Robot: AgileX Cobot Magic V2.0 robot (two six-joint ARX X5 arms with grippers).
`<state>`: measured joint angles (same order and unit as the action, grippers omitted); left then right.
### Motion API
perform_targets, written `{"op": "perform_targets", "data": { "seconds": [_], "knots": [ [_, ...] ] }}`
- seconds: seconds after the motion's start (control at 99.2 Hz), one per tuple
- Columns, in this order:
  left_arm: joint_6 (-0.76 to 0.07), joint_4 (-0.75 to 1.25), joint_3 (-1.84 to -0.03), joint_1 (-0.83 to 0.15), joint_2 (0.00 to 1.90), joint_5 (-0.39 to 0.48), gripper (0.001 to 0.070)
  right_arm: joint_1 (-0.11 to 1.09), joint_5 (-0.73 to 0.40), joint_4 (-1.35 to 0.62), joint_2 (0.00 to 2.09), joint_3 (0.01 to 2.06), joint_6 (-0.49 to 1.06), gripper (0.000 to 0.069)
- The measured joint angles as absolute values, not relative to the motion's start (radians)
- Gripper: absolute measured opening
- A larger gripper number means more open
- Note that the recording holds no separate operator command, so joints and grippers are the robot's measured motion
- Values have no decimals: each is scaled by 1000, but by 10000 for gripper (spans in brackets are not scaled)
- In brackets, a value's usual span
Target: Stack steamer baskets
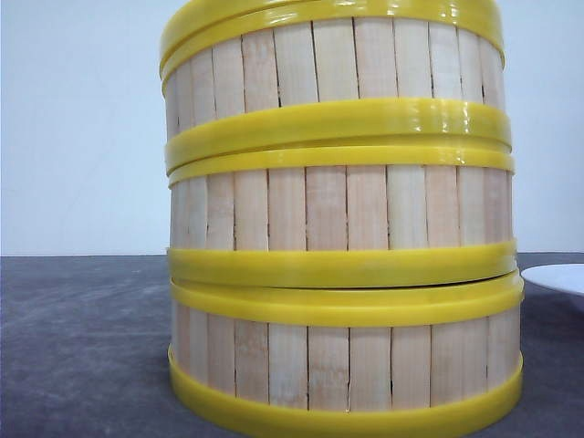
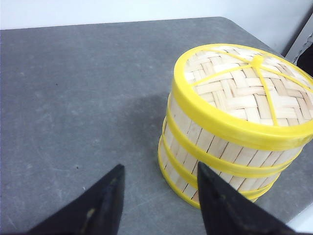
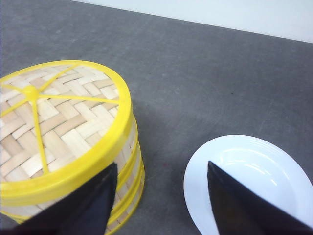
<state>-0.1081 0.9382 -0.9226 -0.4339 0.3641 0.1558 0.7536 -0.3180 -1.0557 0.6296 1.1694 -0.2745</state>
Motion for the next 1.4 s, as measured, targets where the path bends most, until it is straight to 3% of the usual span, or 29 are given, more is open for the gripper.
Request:
{"op": "perform_targets", "data": {
  "seconds": [0.101,0.222,1.119,1.402],
  "knots": [
    [-110,938,-923,-434,364,156,89,754,-318,-1050,613,1169,-278,112],
    [-115,938,-923,-434,364,156,31,754,-316,-1050,610,1169,-278,27],
    [-106,938,-923,-433,364,152,30,754,-316,-1050,611,1169,-278,11],
    [9,794,-826,-281,323,101,30,754,-316,-1050,611,1170,-278,11]
  ]
}}
